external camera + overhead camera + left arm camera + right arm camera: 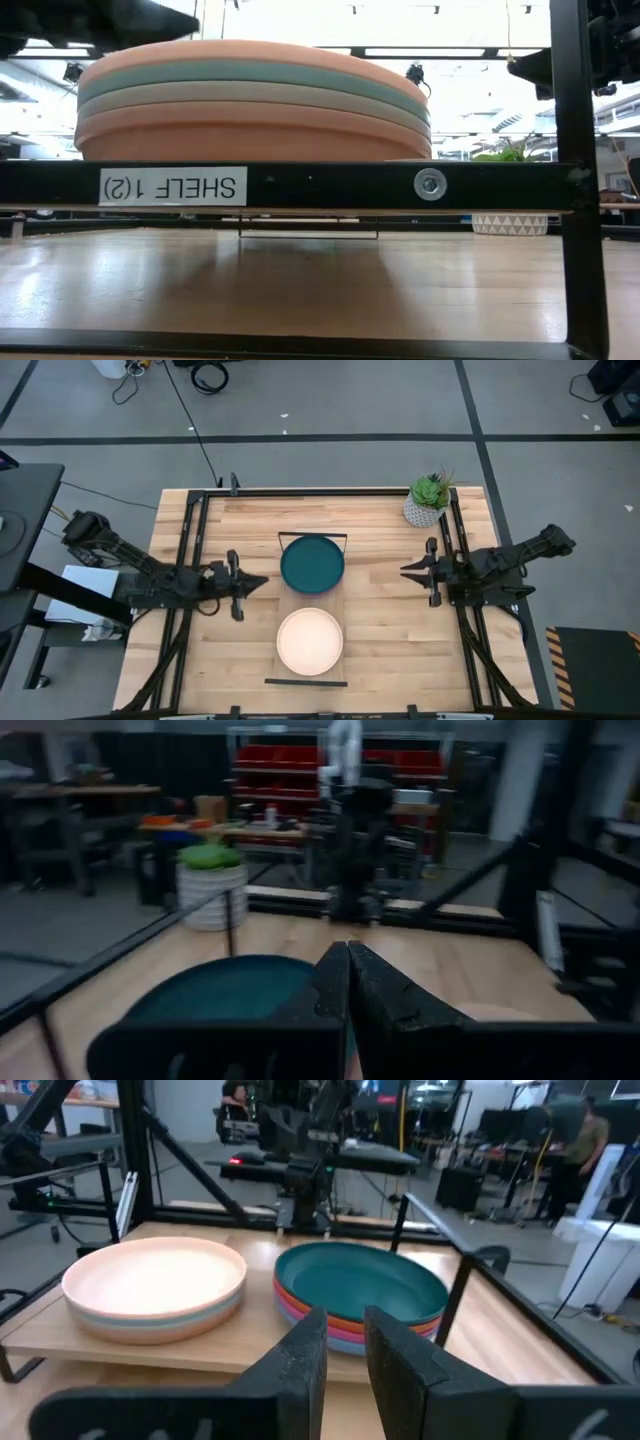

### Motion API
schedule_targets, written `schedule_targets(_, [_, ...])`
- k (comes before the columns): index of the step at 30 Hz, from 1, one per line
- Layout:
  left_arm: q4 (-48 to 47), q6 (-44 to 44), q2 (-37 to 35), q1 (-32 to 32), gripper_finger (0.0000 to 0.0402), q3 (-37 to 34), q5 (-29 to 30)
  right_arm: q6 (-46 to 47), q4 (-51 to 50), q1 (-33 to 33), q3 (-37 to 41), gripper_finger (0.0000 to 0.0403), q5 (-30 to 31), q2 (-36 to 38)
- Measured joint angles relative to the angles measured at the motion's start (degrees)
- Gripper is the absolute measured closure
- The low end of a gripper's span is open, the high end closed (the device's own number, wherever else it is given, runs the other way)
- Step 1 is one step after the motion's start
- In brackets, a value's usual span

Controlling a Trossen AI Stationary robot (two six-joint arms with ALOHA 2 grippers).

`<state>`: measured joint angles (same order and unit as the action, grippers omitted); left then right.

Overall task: Place and stack plates onto a shelf
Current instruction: Return to Home Position

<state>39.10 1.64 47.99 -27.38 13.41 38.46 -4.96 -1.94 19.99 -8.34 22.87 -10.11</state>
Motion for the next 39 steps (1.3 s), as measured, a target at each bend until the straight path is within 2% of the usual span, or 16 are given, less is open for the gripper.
schedule_targets(6, [0.4, 4.5, 0.0, 9.6, 0.0393, 0.0, -7.5, -1.2, -6.9, 0.0, 0.3, 0.0326, 0.0, 9.9])
schedule_targets(10, [-0.1, 7.2, 0.0, 14.4, 0.0393, 0.0, -13.3, -1.3, -6.7, 0.0, 0.0, 0.0326, 0.9, 10.0])
schedule_targets(13, [-0.5, 8.2, 0.5, 16.3, 0.0393, 0.0, -15.1, -0.4, -7.8, -0.1, 0.0, 0.0326, 1.4, 10.1])
schedule_targets(21, [-0.1, 8.2, 5.0, 16.9, 0.0395, -0.2, -16.0, 3.0, -7.7, -0.1, 0.0, 0.0326, 2.5, 10.0])
schedule_targets(28, [6.6, 6.8, 9.3, 15.3, 0.0397, -4.7, -19.1, 6.2, -5.6, -0.1, 0.0, 0.0326, 3.0, 10.0])
schedule_targets(31, [9.3, 5.2, 9.3, 15.3, 0.0397, -7.9, -18.5, 5.0, -3.0, -0.1, -0.1, 0.0326, 3.4, 10.0])
schedule_targets(34, [15.3, 4.8, 8.1, 16.1, 0.0398, -12.7, -17.9, 6.5, -2.6, -0.1, -0.6, 0.0327, 8.0, 10.0])
schedule_targets(35, [14.4, 5.3, 7.5, 16.4, 0.0398, -12.9, -18.1, 7.0, -2.9, -0.1, -1.2, 0.0328, 9.6, 10.0])
schedule_targets(39, [11.3, 5.1, 4.3, 16.6, 0.0398, -13.0, -24.6, 7.4, -4.4, -0.1, -2.7, 0.0334, 11.9, 10.0])
